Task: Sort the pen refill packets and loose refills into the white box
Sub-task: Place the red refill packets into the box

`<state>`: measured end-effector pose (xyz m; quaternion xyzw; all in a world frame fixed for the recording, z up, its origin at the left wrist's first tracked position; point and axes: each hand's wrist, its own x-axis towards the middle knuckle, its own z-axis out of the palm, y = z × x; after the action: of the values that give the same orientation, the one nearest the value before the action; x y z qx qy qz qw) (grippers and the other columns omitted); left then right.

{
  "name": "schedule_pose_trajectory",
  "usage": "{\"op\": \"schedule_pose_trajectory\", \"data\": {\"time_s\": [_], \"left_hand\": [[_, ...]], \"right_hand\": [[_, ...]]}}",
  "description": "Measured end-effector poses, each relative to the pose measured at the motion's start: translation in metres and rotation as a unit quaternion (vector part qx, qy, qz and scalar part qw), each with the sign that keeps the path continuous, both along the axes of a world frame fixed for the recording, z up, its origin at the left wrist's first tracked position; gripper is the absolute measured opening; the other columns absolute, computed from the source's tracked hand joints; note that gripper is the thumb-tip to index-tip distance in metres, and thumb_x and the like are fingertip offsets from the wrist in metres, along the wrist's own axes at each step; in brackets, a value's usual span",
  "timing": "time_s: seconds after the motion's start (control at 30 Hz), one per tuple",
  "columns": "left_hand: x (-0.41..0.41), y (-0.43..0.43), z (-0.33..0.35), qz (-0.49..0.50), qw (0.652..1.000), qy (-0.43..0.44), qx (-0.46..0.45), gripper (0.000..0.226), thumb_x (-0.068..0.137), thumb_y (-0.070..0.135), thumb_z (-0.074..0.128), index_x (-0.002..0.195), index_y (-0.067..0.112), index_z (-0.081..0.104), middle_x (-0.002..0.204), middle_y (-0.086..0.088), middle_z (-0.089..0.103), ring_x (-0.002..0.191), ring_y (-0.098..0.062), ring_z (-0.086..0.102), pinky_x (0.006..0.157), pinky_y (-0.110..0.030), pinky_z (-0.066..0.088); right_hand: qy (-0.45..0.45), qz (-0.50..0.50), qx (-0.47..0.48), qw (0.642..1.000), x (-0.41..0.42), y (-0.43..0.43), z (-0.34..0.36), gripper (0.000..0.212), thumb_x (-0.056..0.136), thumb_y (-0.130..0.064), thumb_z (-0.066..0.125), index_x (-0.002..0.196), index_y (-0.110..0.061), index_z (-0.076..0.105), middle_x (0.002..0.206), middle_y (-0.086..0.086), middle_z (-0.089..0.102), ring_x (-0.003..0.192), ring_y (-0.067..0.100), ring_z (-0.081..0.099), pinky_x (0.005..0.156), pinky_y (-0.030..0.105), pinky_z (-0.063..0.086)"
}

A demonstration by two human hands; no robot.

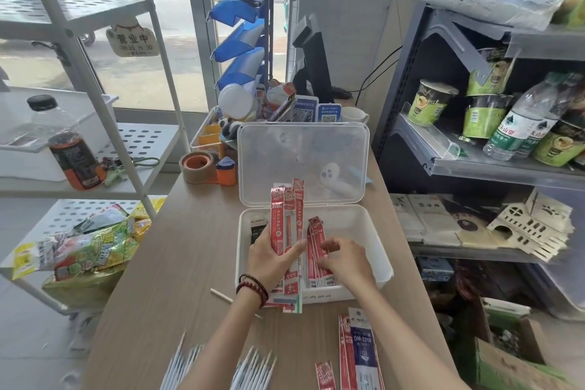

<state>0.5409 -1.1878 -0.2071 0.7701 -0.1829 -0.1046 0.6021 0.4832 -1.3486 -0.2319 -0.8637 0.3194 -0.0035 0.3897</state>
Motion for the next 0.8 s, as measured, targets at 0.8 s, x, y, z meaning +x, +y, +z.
{"op": "schedule_pose_trajectory", "data": {"time_s": [0.8], "left_hand": [[0.0, -0.002, -0.005, -0.056, 0.998, -0.002, 0.038, 0.059, 0.062, 0.057, 0.073, 0.112, 0.033, 0.054, 0.092, 0.014, 0.069, 0.078, 0.006, 0.067, 0.071, -0.02, 0.058]], "right_hand": [[-0.176, 0.019, 0.046, 0.983, -0.009, 0.011, 0.017, 0.055, 0.07, -0.084, 0.05, 0.089, -0.036, 0.07, 0.084, -0.019, 0.072, 0.079, 0.0, 0.069, 0.076, 0.035, 0.06]]}}
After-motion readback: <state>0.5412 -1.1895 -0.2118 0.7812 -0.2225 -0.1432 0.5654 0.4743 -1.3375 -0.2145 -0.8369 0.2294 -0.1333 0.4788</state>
